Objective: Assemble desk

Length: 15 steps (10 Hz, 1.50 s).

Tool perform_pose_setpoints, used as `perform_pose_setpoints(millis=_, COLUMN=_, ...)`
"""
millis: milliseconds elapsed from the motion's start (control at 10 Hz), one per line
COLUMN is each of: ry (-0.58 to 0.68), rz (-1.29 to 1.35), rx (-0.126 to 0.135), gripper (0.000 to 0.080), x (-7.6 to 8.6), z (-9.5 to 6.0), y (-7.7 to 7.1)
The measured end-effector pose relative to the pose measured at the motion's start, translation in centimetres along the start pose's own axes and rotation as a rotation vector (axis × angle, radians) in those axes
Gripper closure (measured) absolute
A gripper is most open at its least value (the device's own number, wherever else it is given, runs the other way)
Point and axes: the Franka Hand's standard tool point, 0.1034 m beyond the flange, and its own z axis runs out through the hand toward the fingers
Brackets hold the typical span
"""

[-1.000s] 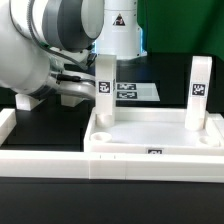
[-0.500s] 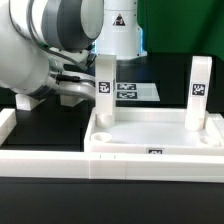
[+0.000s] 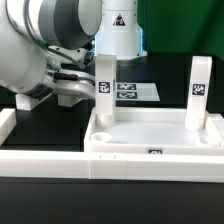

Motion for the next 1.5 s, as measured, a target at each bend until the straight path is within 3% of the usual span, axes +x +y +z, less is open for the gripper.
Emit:
perform_pose_setpoints(millis=300, ry=0.017, rz=-0.068, rx=-0.039, gripper=0.0511, x=-1.0, z=-4.8, y=-0.7)
perform_pose_setpoints(millis=400, ry=0.023, rz=-0.069, rx=-0.042, gripper=0.0511, x=-1.0, z=-5.4, y=-1.0)
perform_pose_setpoints(millis=900, ry=0.054, rz=-0.064, rx=-0.045, gripper=0.0509, x=-0.1, z=-5.5, y=-0.8)
perform_pose_setpoints(millis=1100, ry=0.208, rz=-0.089, rx=-0.052, gripper=0.0509, x=-0.1, z=-7.9, y=-1.3)
perform_pose_setpoints(millis=1200, ry=0.243, rz=-0.096, rx=-0.046, gripper=0.0509, x=-0.6, z=-8.0, y=-1.1)
perform_pose_setpoints(millis=1300, ry=0.325, rz=-0.109, rx=-0.053, gripper=0.0509, x=-0.2, z=-8.9, y=-1.1)
perform_pose_setpoints(millis=1500, ry=0.473, rz=-0.133, rx=-0.054, gripper=0.0509, x=-1.2, z=-10.4, y=-1.6)
